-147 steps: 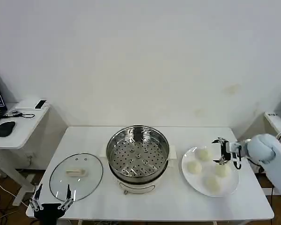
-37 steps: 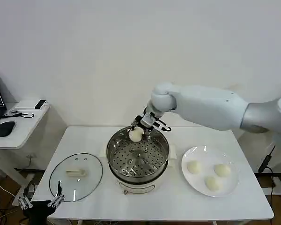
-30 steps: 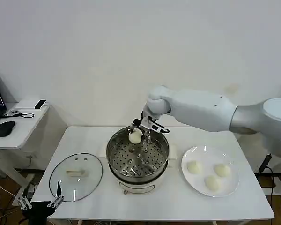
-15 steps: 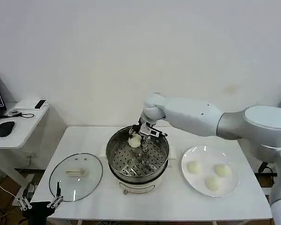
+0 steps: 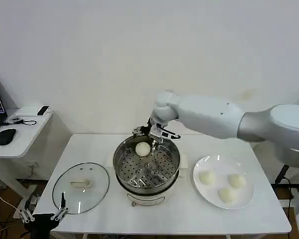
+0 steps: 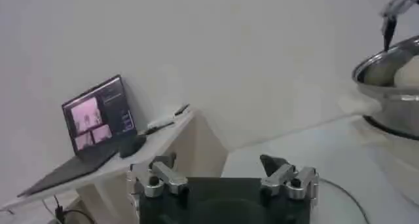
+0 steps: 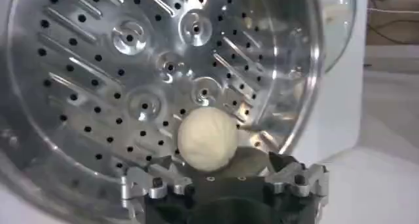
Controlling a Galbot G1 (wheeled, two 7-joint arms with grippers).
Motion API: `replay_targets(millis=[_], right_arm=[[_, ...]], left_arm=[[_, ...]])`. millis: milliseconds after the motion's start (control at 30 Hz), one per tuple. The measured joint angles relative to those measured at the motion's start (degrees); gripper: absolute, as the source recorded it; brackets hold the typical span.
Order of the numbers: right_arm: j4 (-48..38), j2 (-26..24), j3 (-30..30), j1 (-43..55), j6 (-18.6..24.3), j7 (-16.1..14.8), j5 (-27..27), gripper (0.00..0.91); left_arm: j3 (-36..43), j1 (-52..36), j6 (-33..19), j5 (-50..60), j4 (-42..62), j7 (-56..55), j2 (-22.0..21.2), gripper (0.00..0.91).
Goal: Take steamed baozi put them in steamer then cover it.
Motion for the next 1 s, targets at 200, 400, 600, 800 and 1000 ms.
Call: replay_targets(millis=[200, 400, 600, 800, 1000], right_arm=[[5.69, -6.86, -1.39, 4.9, -5.98, -0.92, 4.55, 0.907], [11.5, -15.46, -2.98, 7.75, -12.84, -1.69, 6.78, 0.907], [17.82, -25.84, -4.42, 8.0, -19.62, -1.63, 7.55, 0.907], [21.88, -35.27, -3.15, 3.61, -25.36, -0.73, 7.43, 0.907], [23.26, -40.73, 1.41, -4.7, -29.92, 0.59, 7.0, 0.907]], left_arm=[[-0.28, -0.43, 0.75, -0.95, -0.64, 0.69, 1.03, 0.907], [-0.03, -1.38, 1.21, -1.48, -0.54, 1.41, 2.25, 0.907], [0.71, -2.16, 1.33, -1.35, -0.19, 1.75, 3.25, 0.907], [0.87, -2.91, 1.52, -1.18, 0.49, 2.1, 3.9, 0.907], [1.65, -3.21, 1.54, -0.41, 1.33, 2.22, 3.75, 0.907]])
